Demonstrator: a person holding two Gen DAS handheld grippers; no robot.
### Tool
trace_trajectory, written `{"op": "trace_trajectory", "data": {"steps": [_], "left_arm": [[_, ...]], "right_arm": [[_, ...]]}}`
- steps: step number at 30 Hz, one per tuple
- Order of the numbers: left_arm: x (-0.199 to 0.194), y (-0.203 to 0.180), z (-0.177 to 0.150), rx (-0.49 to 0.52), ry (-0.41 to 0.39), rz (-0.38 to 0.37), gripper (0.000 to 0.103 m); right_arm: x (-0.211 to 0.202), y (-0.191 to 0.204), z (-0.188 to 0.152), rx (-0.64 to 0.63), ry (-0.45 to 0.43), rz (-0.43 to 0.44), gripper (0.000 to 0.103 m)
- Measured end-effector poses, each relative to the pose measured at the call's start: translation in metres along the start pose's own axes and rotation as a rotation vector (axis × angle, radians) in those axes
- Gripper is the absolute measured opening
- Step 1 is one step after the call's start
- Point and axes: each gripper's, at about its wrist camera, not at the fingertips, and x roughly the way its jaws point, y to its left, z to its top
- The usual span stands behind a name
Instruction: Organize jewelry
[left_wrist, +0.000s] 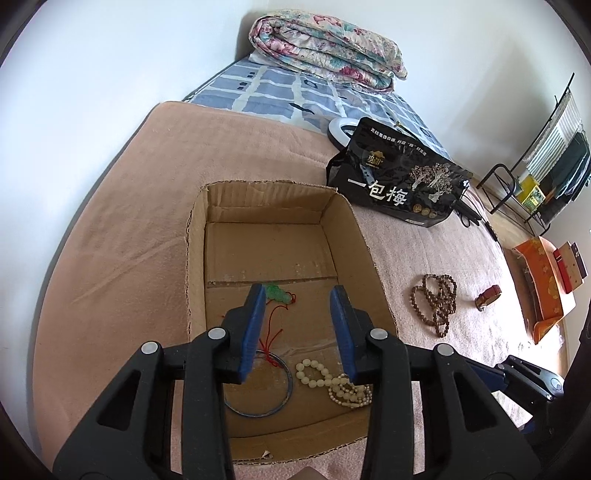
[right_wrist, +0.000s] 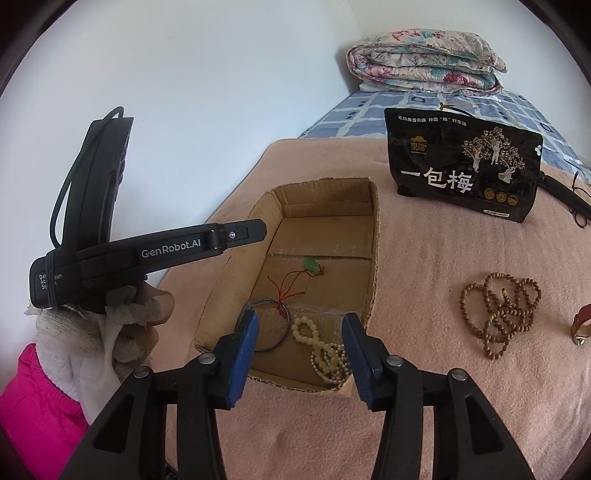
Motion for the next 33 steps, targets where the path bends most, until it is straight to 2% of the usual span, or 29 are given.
{"op": "trace_trajectory", "data": {"steps": [5,19,25,30,33], "left_arm": [[-0.003,-0.002,0.0,0.007,-0.007,0.004,0.036],[-0.021,-0.034,-0.007,0.081,-0.072,0.036,0.036],[-0.032,-0.054,-0.012,0.124,-0.112,0.045,0.036],[-0.04,-0.068,-0.017,0.15,-0.142,0.052,0.036],[-0.046,-0.077,-0.021,0.166,-0.16,0.052,0.036]], "right_arm": [[-0.005,-0.005,0.0,0.006,-0.011,-0.02,0.058],[-0.035,-0.031,-0.003,0.028,-0.061,-0.125,0.085],[-0.049,-0.039,-0.007,0.019,-0.078,-0.176,0.092],[-0.058,-0.046,-0.009,0.016,-0.087,-0.228,0.092],[-0.064,-0.052,-0.01,0.019,-0.099,-0.261,0.099]]}}
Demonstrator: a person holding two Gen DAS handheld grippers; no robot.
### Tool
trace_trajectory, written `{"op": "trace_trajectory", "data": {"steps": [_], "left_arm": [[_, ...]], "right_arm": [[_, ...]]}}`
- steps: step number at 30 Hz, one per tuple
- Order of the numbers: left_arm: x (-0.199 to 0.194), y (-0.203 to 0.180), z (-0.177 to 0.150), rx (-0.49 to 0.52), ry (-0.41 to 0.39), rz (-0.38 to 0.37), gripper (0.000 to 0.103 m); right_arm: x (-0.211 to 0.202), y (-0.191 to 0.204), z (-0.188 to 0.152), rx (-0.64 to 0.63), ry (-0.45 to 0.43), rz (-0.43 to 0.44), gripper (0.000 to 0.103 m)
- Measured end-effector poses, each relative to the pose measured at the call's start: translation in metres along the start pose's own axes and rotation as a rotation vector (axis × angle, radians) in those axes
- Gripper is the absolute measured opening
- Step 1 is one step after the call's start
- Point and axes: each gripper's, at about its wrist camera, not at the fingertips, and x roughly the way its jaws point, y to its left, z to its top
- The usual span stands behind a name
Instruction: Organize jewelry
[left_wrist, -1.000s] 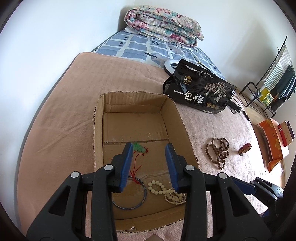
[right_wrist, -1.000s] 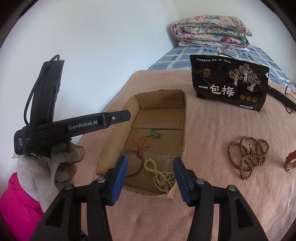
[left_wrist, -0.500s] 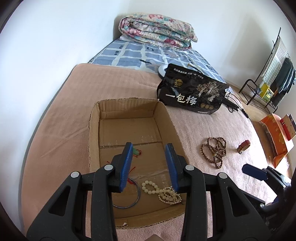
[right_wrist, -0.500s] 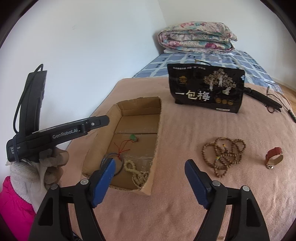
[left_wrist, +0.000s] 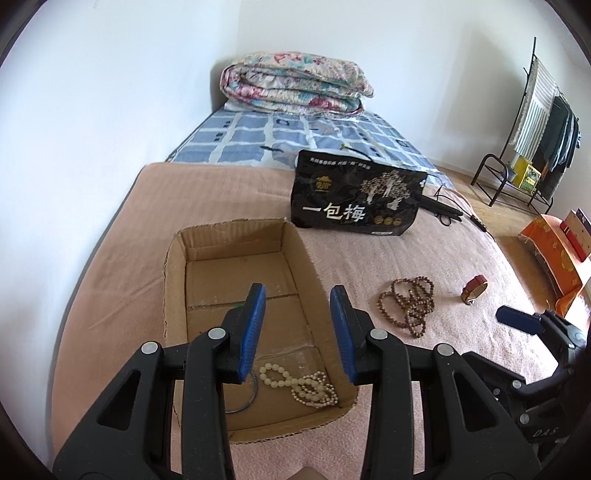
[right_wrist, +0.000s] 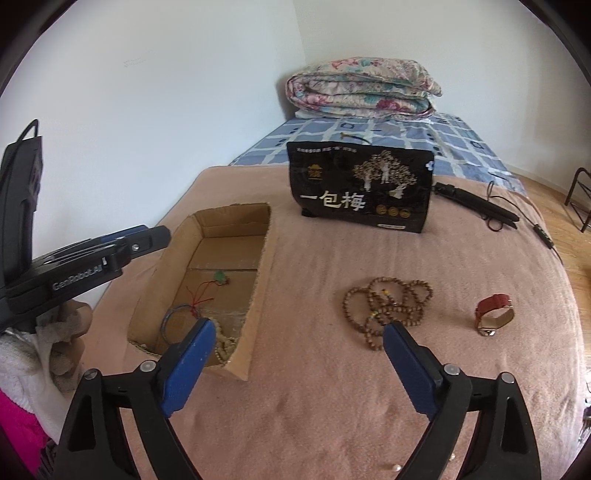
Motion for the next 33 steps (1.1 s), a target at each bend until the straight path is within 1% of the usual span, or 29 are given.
{"op": "trace_trajectory", "data": {"steps": [1,5,7,8,9,11,15,19,24,29,33], "left_arm": [[-0.002,-0.004,0.0,0.006,-0.007,-0.002,0.036],[-0.012,-0.016,-0.004,0.035,-0.029,-0.004,0.037],[-0.017,-0.024,-0.006,0.047,-0.04,-0.011,0.045],[-0.019,-0.026,-0.006,0.05,-0.045,-0.014,0.051],[-0.022,-0.03,-0.006,0.054,-0.052,-0.018,0.053],[-0.026,-0.037,-0.008,0.062,-0.064,-0.025,0.055],[-0.031,-0.054,-0.012,0.092,-0.077,-0.044,0.063],[-0.031,-0.073,-0.015,0.128,-0.076,-0.068,0.064],[-0.028,-0.09,-0.02,0.161,-0.068,-0.089,0.064],[-0.019,-0.097,-0.021,0.16,-0.051,-0.1,0.064],[-0.011,-0.1,-0.022,0.155,-0.035,-0.108,0.064]], "right_arm": [[-0.002,-0.003,0.0,0.003,-0.01,-0.016,0.102],[-0.012,-0.015,-0.001,0.009,-0.044,-0.072,0.103],[-0.016,-0.021,-0.002,0.011,-0.053,-0.096,0.103],[-0.018,-0.024,-0.002,0.014,-0.058,-0.108,0.103],[-0.02,-0.026,-0.003,0.016,-0.06,-0.116,0.103],[-0.023,-0.034,-0.005,0.023,-0.064,-0.134,0.103],[-0.03,-0.049,-0.01,0.029,-0.069,-0.177,0.103],[-0.036,-0.065,-0.016,0.037,-0.071,-0.22,0.103],[-0.044,-0.087,-0.021,0.052,-0.074,-0.249,0.103],[-0.05,-0.109,-0.022,0.067,-0.079,-0.278,0.103],[-0.06,-0.136,-0.023,0.107,-0.107,-0.31,0.103]]}}
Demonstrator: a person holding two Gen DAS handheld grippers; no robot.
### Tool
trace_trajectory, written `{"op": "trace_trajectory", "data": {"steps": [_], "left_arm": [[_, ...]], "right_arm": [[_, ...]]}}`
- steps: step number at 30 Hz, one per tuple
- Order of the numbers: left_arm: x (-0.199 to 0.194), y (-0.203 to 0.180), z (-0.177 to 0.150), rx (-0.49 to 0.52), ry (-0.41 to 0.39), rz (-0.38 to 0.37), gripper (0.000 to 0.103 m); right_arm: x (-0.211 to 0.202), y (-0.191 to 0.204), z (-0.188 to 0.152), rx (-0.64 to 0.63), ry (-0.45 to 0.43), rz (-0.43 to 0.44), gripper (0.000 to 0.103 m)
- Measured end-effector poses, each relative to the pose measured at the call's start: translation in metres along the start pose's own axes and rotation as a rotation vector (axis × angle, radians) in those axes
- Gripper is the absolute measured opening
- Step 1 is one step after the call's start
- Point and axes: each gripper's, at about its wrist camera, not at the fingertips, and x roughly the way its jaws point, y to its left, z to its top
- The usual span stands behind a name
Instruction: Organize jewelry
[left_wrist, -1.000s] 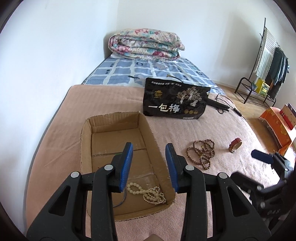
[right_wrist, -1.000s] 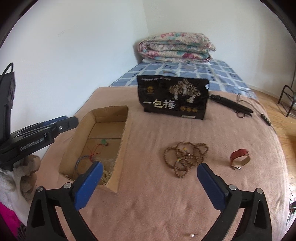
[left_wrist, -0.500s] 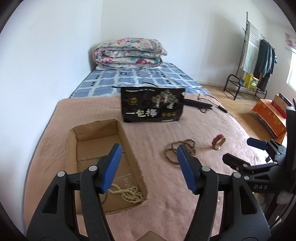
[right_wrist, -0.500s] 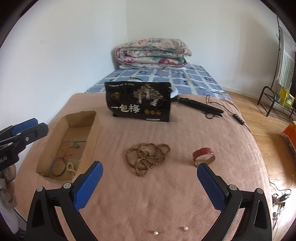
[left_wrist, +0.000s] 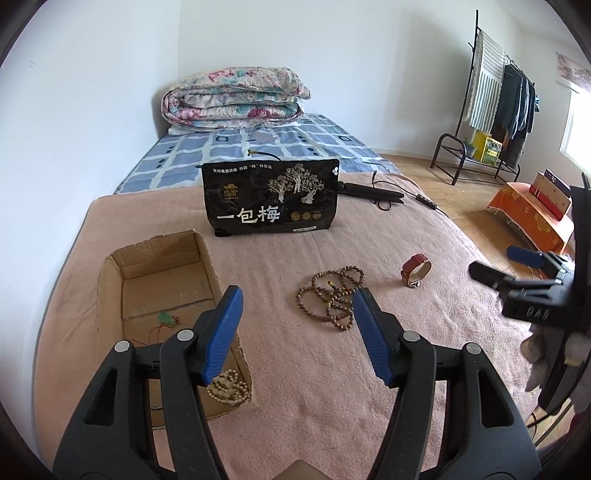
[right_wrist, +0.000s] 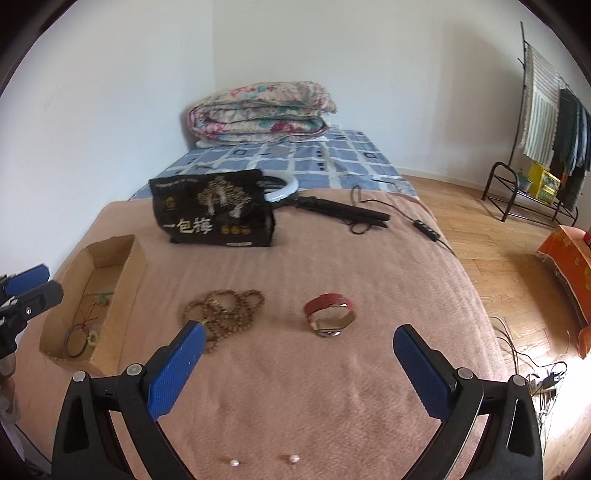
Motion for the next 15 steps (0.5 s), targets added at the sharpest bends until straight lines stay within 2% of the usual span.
{"op": "trace_trajectory", "data": {"steps": [6,15], "left_arm": [[0.012,-0.012,-0.007,-0.004,0.035,-0.046,0.064],[0.032,-0.069,-0.045,0.12,0.14,-0.161,0.062]], "right_arm": [[0.002,-0.037,0.002,0.046,-0.004,-0.01,0.103],[0.016,-0.062,-0.012,0.044,0.089,0.033,0.102]]}}
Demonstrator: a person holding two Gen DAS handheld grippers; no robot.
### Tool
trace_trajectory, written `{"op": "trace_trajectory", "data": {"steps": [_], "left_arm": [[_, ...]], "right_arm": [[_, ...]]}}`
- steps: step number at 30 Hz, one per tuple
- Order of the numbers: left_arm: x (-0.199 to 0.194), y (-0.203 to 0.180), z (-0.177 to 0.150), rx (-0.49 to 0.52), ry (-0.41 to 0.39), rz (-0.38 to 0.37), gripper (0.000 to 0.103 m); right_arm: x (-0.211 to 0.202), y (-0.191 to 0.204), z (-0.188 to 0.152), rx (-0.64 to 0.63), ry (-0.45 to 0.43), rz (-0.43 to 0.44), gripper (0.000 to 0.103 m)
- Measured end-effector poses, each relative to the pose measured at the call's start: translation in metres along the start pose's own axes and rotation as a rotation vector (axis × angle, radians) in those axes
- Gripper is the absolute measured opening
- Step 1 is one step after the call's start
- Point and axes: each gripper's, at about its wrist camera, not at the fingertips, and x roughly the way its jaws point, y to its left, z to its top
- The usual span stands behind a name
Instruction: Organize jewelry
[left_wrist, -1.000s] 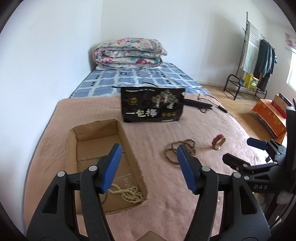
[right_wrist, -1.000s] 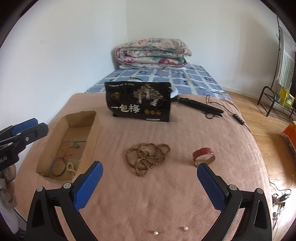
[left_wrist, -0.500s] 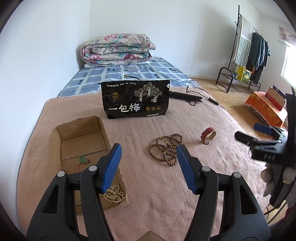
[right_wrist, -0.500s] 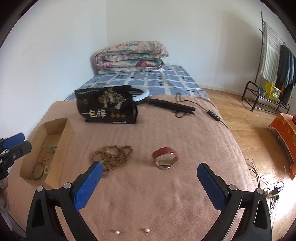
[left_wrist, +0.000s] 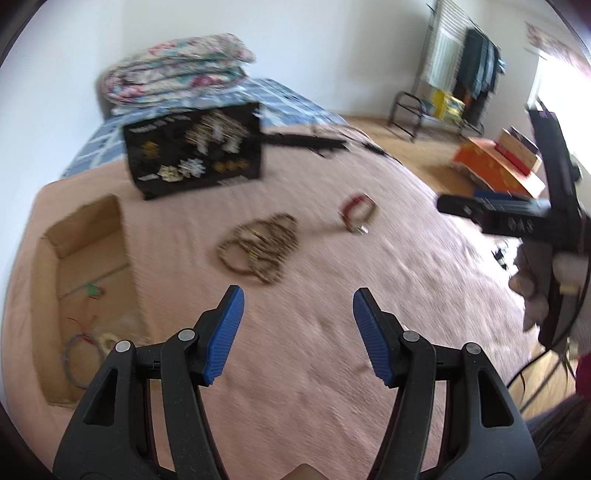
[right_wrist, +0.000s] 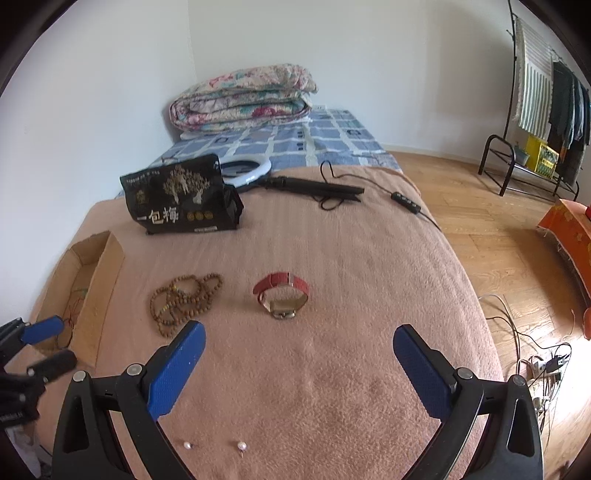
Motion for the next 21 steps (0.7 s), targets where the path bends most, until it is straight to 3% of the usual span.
{"op": "trace_trajectory", "data": {"steps": [3,6,8,16,21], "left_arm": [[0.012,-0.019,-0.013,0.036,0.048,-0.041,0.051],[0.025,-0.032,-0.026,0.05,0.097,-0.078,0.037],[0.034,-0.038,-0.035,0.058,0.127,-0.1,0.035],[0.056,-0.057,-0.054,0.093,0.189,-0.147,0.023],[0.068,-0.062,-0.06,0.102,0.213,-0.148,0.022]], "right_arm": [[0.005,-0.004,-0.011,-0.001,0.035,0.013,0.102],[0.014,-0.01,-0.024,0.031,0.098,0.063,0.094],[0.021,-0.015,-0.034,0.059,0.141,0.106,0.092],[0.046,-0.016,-0.073,0.162,0.3,0.283,0.057],[0.056,0.001,-0.082,0.123,0.348,0.314,0.043]]}}
